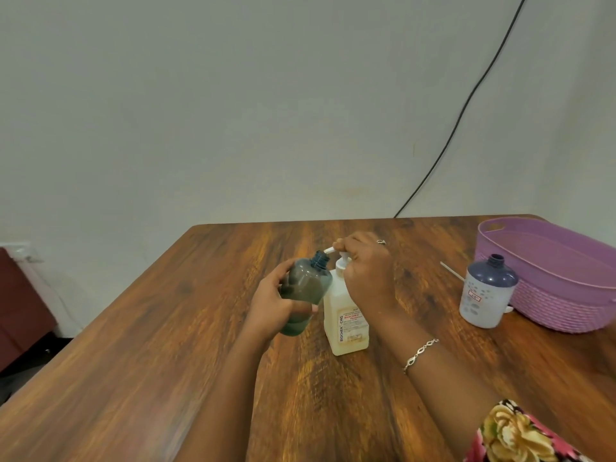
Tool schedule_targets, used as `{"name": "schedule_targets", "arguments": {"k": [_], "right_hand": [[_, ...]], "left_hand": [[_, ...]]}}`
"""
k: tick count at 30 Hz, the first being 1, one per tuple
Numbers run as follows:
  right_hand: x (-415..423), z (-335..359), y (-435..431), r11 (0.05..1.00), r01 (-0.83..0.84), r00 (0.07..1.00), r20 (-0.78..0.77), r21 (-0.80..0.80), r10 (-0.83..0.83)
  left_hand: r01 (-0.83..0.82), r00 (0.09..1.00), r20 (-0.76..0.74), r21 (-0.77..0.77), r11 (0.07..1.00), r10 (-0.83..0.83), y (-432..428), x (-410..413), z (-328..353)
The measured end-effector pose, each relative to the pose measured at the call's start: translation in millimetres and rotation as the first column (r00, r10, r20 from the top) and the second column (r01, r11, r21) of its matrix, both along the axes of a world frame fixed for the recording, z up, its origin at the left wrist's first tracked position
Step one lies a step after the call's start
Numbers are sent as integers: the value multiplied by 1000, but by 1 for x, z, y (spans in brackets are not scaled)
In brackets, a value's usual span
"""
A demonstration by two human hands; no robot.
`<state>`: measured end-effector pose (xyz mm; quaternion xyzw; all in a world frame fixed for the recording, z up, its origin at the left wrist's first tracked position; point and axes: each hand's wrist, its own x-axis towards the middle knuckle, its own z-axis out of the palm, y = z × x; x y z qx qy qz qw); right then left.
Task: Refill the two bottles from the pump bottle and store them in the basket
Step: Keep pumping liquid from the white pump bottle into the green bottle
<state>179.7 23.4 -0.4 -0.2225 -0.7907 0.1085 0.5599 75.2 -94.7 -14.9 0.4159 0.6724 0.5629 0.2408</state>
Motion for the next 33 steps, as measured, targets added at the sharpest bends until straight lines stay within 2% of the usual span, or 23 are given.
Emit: {"name": "schedule_targets", "arguments": {"k": [3, 8, 16, 22, 28, 33], "right_hand": [[-1, 7, 2, 998, -4, 1000, 0, -57, 4], [-2, -4, -3, 996, 60, 997, 51, 68, -64], [2, 6, -2, 1000, 22, 996, 86, 17, -23], [2, 2, -4, 997, 41, 997, 68, 68, -46], [5, -1, -4, 1000, 2, 995, 101, 15, -3], [4, 10, 1, 999, -38, 997, 63, -28, 40]], "left_hand": [[5, 1000, 0, -5, 1000, -5, -1, -1, -1], [1, 1000, 7, -20, 1000, 0, 0, -1, -7], [5, 1000, 5, -12, 1000, -5, 3, -3, -9], [5, 1000, 18, -18, 1000, -5, 0, -4, -12], [7, 1000, 7, -21, 1000, -7, 2, -5, -9], [9, 1000, 10, -24, 1000, -9, 1, -5, -8]]}}
